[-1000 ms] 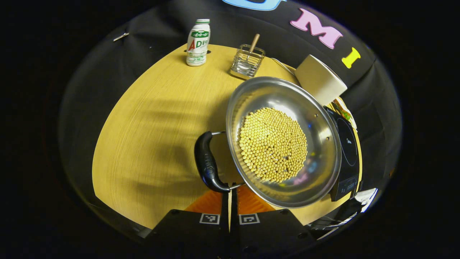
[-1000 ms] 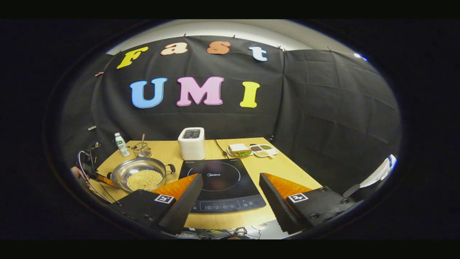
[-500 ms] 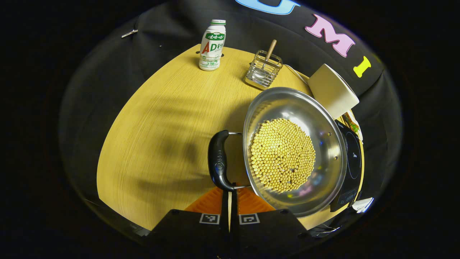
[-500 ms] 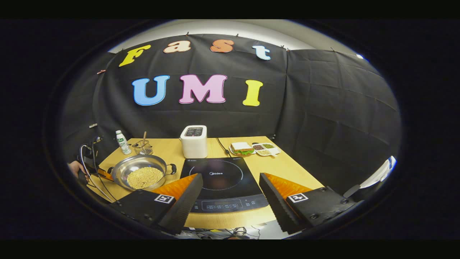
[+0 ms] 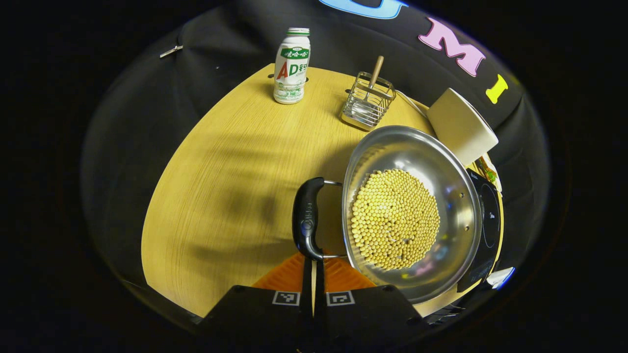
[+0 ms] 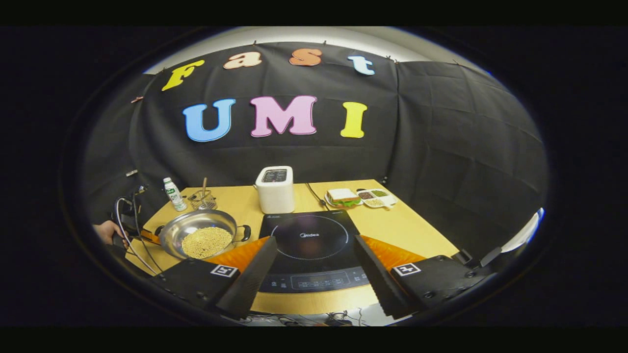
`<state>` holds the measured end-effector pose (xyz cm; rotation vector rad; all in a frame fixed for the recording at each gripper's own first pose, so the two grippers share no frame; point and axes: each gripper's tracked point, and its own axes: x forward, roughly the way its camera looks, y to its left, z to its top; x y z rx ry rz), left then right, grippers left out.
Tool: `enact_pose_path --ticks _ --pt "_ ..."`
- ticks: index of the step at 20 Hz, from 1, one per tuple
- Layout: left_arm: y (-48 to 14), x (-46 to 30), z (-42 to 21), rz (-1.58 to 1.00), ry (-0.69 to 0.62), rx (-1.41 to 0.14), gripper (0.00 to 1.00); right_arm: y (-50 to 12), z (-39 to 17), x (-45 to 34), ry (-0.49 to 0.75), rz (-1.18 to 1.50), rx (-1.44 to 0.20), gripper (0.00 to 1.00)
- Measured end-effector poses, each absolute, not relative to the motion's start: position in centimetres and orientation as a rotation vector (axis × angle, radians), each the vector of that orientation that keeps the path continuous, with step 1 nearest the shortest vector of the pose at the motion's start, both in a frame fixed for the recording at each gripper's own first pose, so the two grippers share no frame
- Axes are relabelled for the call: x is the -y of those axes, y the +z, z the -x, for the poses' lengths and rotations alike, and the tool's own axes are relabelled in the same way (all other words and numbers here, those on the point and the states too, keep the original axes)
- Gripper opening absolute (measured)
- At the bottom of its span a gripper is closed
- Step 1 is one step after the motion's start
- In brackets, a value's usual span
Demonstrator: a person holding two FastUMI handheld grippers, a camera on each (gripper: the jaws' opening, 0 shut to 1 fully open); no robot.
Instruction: First push the handle of the pot to place it horizontally, then grasp the pot with both hands and set it on the induction cooktop.
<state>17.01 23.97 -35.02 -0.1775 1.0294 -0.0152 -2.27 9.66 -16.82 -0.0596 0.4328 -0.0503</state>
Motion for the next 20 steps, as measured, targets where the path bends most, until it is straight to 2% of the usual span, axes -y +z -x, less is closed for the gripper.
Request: enact_pose_path --ticks 10,13,16,18,19,20 --pt "-34.8 -25.2 -17.9 0.121 -0.002 -1.022 0.05 -17.7 0.2 -11.3 -0.027 0.034 -0.447 0.99" --pt "-33.7 -27.1 -17.1 0.082 0.047 -1.006 0.05 -18.5 -0.4 -12.5 0.002 0.024 -0.471 0.99" --pt "-31.6 -28.1 -16.4 0.072 0.040 -0.967 0.06 -19.2 -1.6 -14.0 0.035 -0.018 -0.495 0.99" --pt "-30.1 -28.1 -16.1 0.074 0.013 -0.935 0.13 -20.2 -2.7 -15.5 0.063 -0.041 -0.523 0.99" --pt "-29.4 -28.3 -16.1 0.057 0.005 -0.912 0.27 -20.8 -3.3 -16.3 0.084 -0.048 -0.540 0.99" --pt "-28.6 -28.3 -16.1 0.036 -0.010 -0.886 0.34 -21.3 -3.9 -17.5 0.113 -0.056 -0.555 0.99"
